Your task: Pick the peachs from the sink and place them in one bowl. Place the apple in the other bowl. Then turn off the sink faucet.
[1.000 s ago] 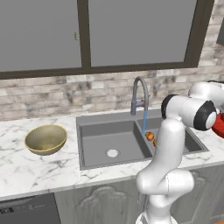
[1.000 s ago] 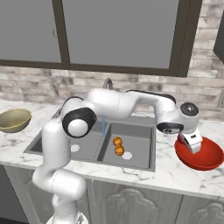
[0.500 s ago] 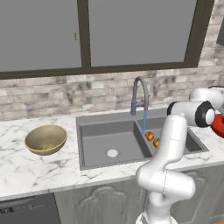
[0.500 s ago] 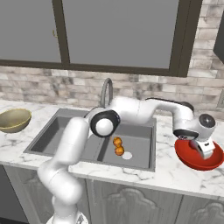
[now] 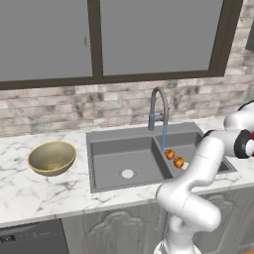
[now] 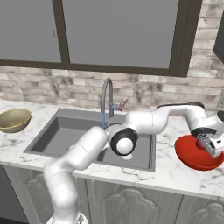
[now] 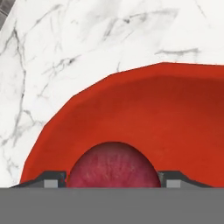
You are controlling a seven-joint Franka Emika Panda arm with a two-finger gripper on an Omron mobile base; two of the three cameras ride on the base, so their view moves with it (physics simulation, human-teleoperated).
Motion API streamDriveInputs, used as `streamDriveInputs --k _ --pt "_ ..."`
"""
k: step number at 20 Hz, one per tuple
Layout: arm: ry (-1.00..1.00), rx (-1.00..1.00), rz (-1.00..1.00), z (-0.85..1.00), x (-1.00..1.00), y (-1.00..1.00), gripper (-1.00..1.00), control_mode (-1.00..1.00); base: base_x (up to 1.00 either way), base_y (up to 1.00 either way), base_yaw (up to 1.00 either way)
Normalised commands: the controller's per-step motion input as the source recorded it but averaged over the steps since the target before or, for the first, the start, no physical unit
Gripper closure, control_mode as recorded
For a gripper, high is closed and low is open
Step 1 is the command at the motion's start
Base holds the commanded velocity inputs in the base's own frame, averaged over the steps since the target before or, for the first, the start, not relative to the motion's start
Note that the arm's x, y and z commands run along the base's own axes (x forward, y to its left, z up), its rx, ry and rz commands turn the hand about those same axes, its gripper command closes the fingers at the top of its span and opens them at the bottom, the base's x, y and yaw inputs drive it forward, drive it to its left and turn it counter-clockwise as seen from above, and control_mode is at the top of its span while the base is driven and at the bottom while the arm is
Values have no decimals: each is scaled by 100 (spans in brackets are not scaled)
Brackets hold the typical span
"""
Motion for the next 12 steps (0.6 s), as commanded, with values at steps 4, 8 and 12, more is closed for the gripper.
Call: streamDriveInputs --k 4,8,12 --pt "1 0 11 -59 3 32 -100 -100 0 0 0" --pt "-6 -3 5 -29 -21 29 -100 -100 0 0 0" --pt "-1 -24 -1 81 -61 91 -100 -100 0 0 0"
